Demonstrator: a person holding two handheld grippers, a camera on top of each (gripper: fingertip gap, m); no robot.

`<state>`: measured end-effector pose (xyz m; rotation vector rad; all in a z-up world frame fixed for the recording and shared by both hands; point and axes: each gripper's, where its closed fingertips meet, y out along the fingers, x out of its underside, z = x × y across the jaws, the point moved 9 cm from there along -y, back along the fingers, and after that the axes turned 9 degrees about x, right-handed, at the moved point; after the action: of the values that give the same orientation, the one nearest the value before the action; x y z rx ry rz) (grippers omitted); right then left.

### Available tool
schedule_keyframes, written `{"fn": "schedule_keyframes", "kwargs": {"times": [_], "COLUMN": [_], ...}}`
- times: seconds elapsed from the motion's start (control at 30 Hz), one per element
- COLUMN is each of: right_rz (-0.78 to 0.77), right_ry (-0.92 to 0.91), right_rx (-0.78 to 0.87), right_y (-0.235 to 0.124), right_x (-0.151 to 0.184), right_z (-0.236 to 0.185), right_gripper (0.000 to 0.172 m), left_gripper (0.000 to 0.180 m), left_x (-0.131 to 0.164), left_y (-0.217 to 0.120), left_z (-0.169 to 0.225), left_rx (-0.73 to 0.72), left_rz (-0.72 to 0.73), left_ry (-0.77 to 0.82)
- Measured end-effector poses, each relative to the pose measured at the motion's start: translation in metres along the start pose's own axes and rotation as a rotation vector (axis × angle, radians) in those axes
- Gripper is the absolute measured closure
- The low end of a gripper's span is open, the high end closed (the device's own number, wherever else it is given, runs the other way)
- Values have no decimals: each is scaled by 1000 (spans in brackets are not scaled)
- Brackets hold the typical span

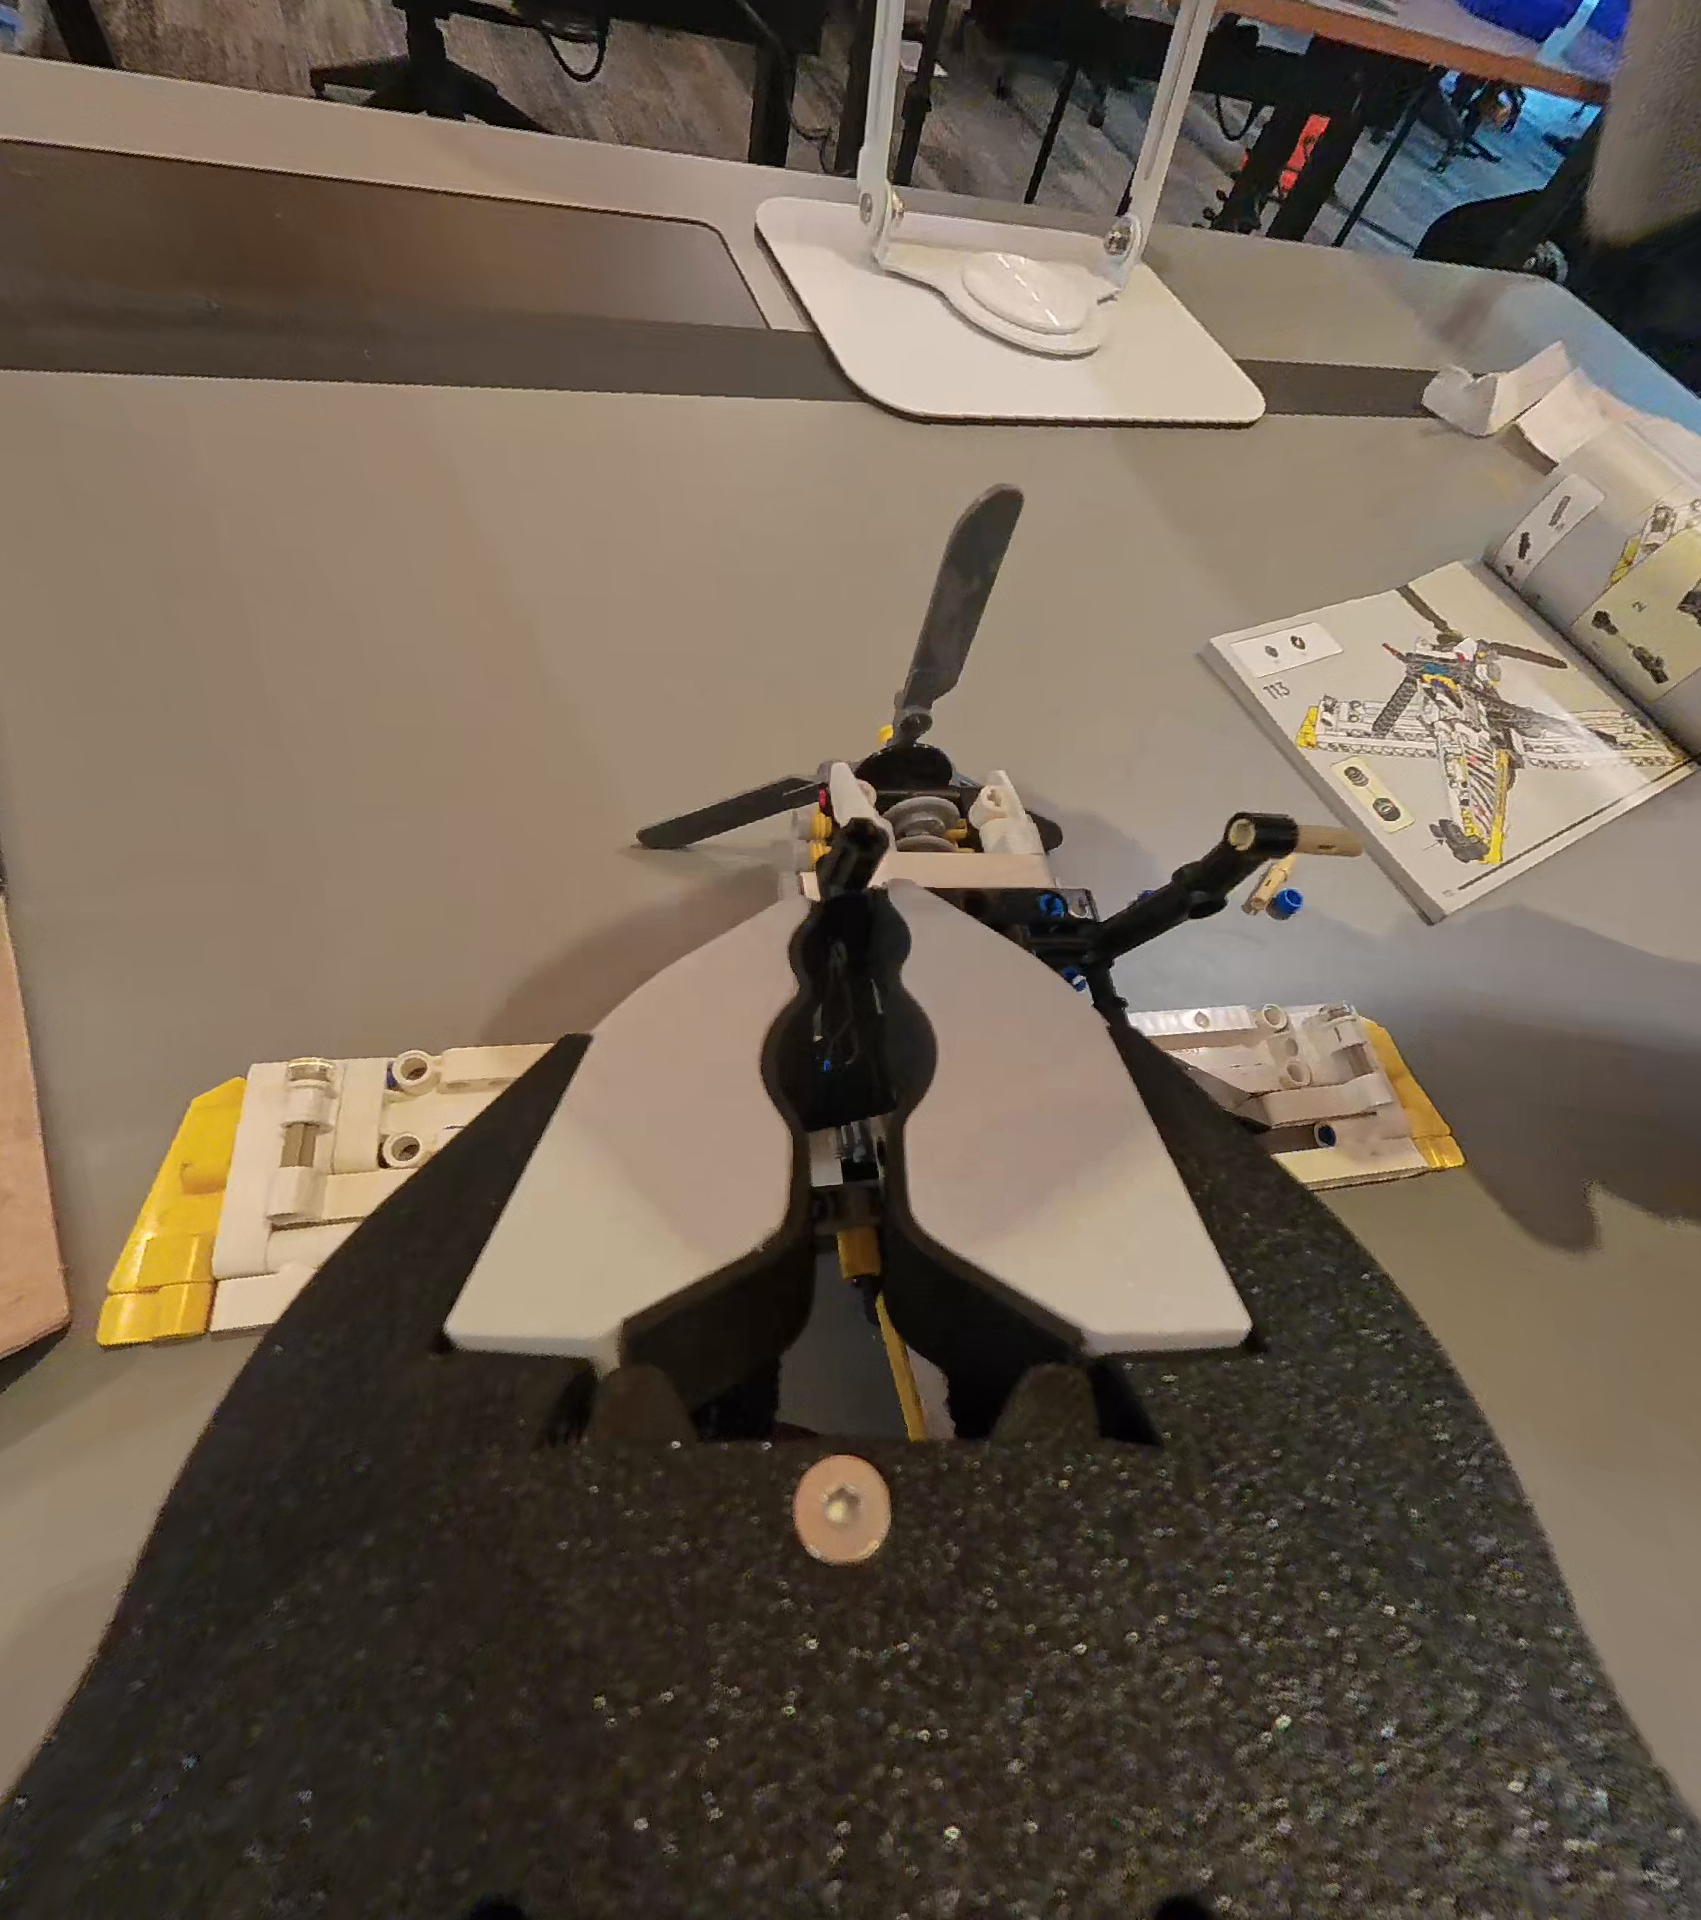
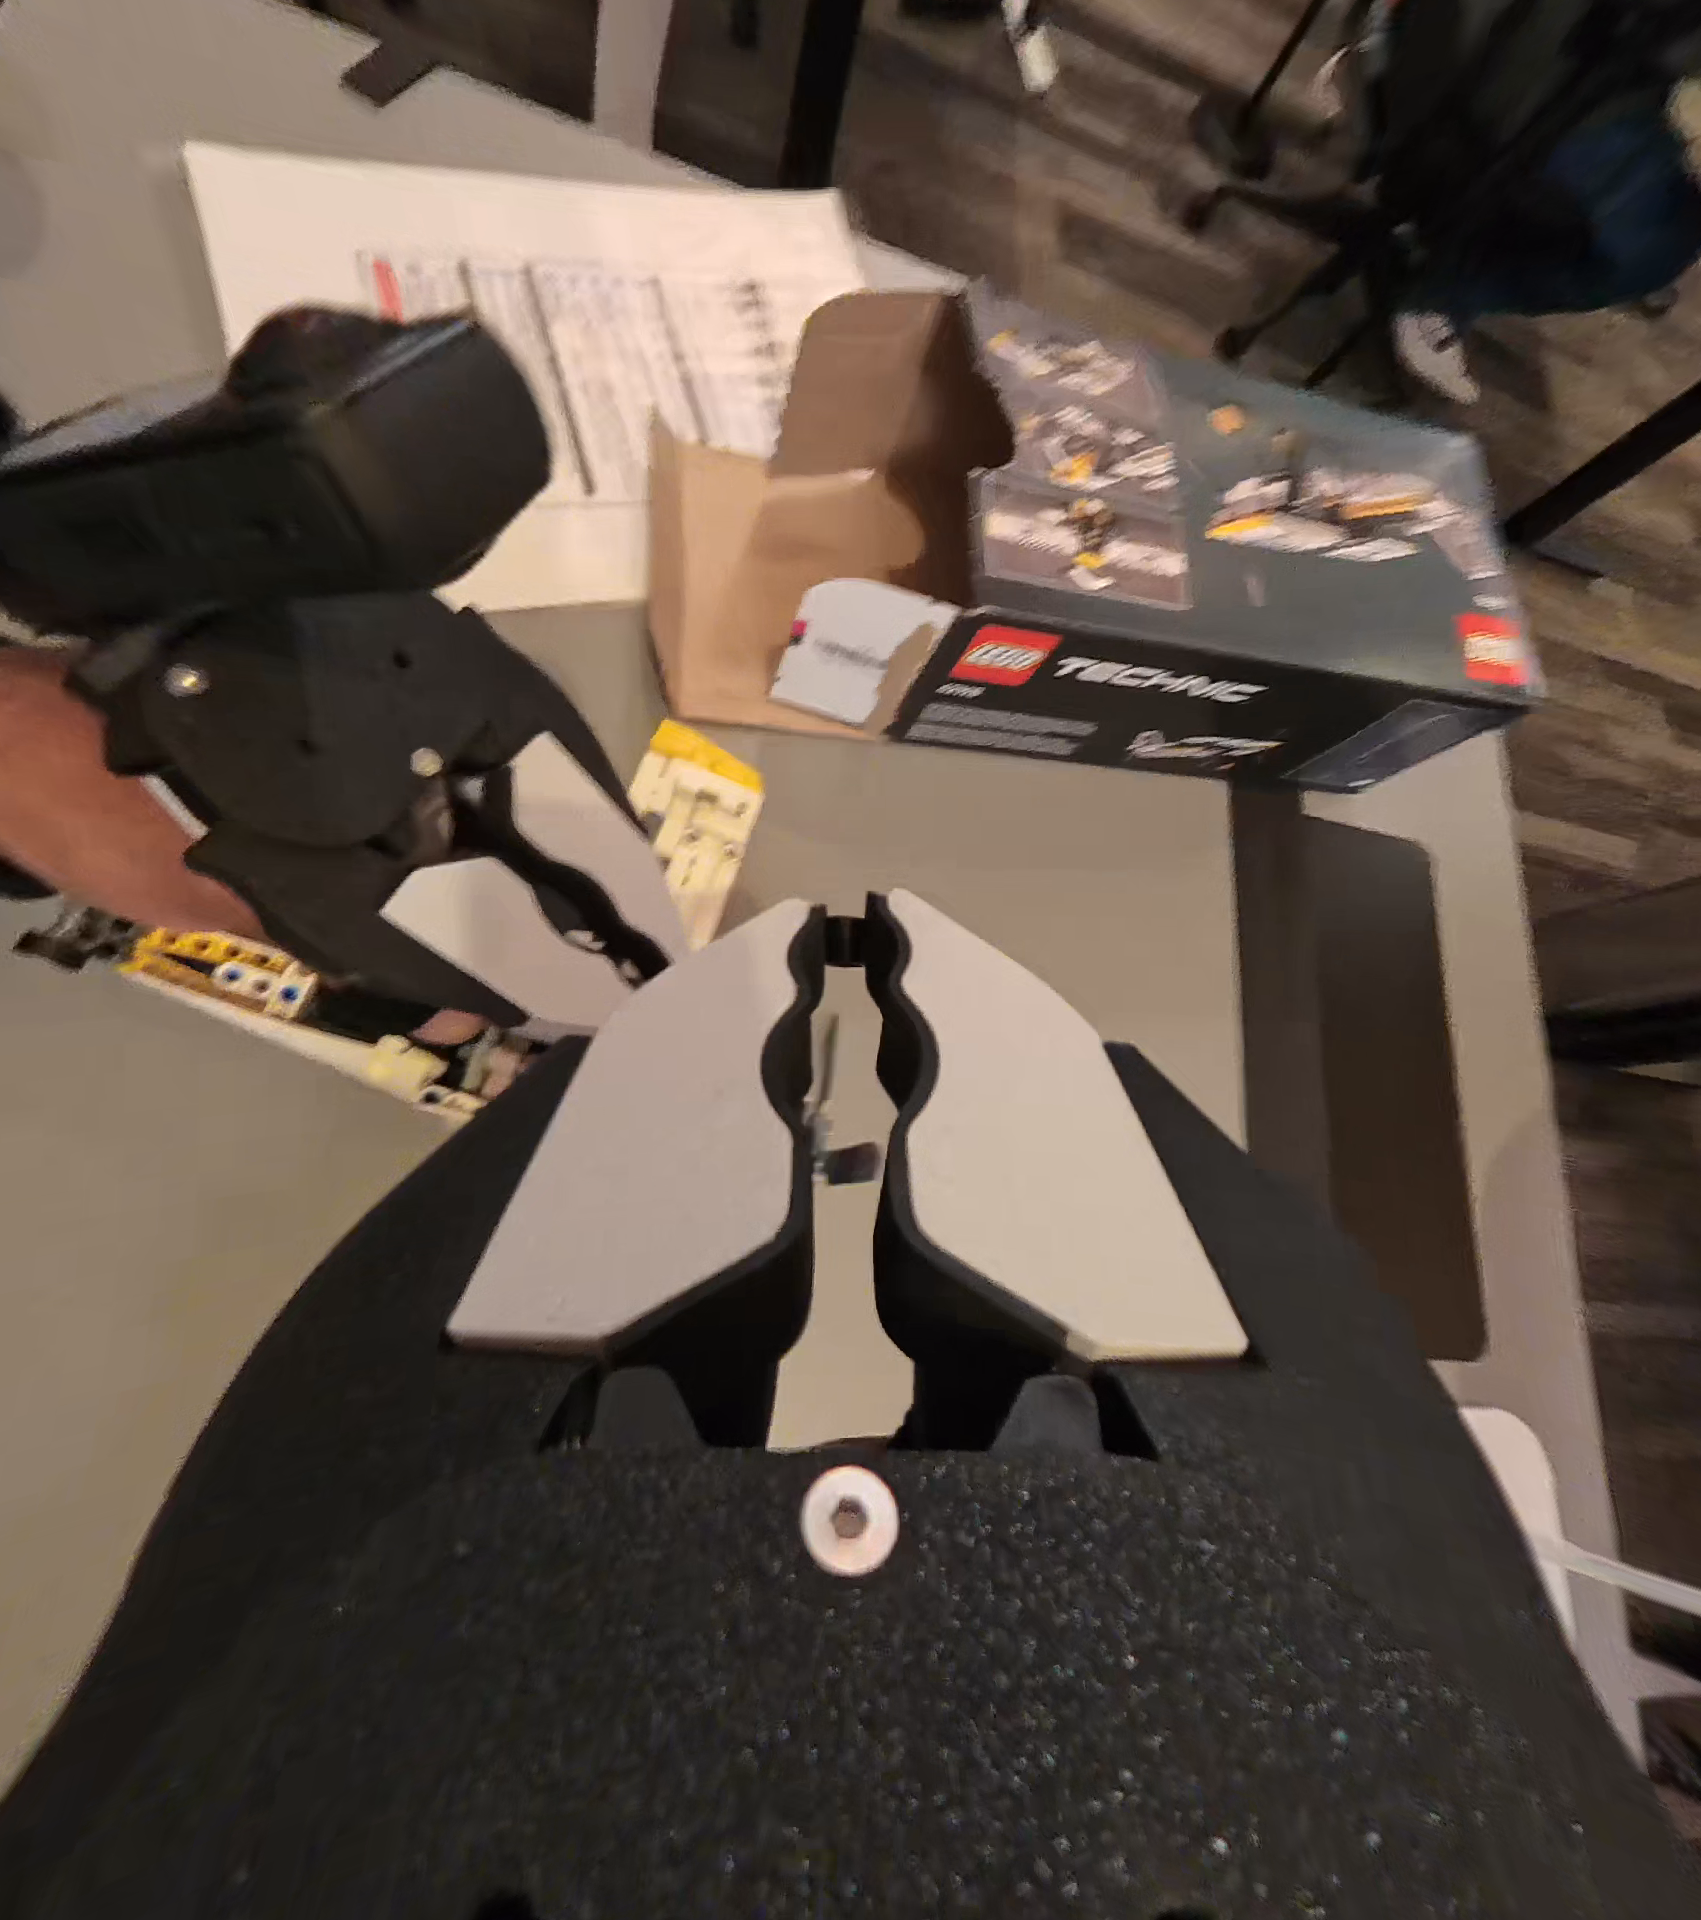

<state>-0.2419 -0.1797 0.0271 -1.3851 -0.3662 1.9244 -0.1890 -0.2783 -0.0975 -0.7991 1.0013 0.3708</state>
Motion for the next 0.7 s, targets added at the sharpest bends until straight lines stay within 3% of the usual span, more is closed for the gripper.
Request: {"fn": "schedule_keyframes", "kwargs": {"times": [0.17,0.37,0.57,0.7], "right_rz": [-1,124,311,382], "right_ry": [103,203,428,518], "right_rx": [-116,-328,-557,-625], "right_y": [16,16,11,7], "right_x": [20,33,44,53], "right_z": [-5,2,13,16], "right_gripper": [165,164,164,165], "left_gripper": [172,169,169,169], "left_x": [1,0,0,1], "left_y": [-1,-2,-4,-4], "left_z": [-1,-1,0,0], "left_rx": [19,62,52,58], "left_rz": [16,27,25,31], "left_ry": [-15,2,14,14]}}
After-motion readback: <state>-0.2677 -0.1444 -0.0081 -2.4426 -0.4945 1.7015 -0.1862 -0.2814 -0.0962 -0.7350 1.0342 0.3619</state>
